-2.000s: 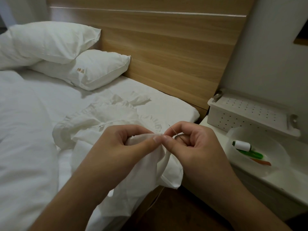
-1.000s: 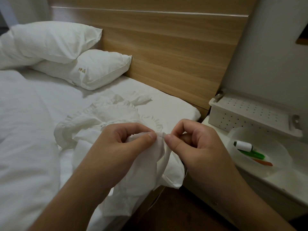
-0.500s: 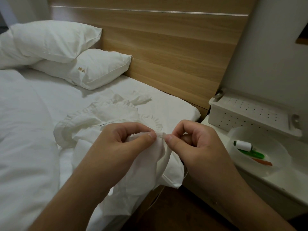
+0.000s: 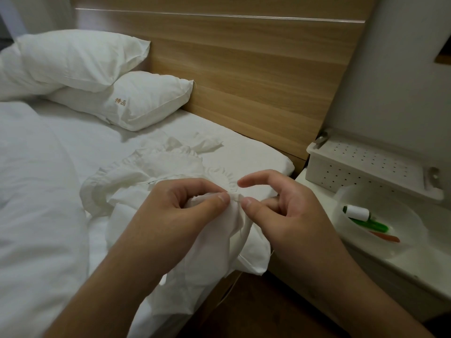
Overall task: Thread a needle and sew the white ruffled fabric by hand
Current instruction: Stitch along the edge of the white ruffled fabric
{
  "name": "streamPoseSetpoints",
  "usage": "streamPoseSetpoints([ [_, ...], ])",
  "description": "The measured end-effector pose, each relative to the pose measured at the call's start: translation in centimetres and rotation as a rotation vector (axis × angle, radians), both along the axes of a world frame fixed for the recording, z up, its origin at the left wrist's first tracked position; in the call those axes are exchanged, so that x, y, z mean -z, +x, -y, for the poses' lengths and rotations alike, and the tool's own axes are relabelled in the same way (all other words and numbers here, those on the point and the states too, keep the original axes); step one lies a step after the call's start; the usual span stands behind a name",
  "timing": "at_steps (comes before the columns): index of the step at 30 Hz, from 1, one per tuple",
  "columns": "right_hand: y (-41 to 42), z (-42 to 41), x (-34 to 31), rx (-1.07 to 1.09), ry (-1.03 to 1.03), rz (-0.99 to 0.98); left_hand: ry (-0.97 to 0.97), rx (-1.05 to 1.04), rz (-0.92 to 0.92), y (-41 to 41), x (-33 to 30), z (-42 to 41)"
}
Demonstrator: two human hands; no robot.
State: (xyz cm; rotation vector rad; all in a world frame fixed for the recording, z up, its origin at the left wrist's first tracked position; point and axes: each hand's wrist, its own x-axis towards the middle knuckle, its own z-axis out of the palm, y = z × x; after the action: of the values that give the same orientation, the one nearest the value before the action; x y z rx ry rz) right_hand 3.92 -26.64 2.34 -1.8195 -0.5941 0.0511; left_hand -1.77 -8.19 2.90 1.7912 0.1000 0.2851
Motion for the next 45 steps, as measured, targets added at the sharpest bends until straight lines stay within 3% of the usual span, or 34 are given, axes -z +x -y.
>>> streamPoseSetpoints([
  [8,0.4,-0.1,0.5,-0.046,0.007,-0.069,0.096,-0.016,0.061,-0.1,0.0,0.2],
  [15,0.2,-0.3,0.7,0.049,-0.047,0.025,0.312,-0.093,0.175,0.0,0.2,0.6],
  [32,-0.5,-1.0,0.8,0.129,-0.091,0.096,0.298,-0.039,0.204,-0.2,0.3,1.0],
  [45,0.7,-0.1,0.7,-0.07,0.161,-0.18,0.225,-0.093,0.149,-0.3,0.0,0.8],
])
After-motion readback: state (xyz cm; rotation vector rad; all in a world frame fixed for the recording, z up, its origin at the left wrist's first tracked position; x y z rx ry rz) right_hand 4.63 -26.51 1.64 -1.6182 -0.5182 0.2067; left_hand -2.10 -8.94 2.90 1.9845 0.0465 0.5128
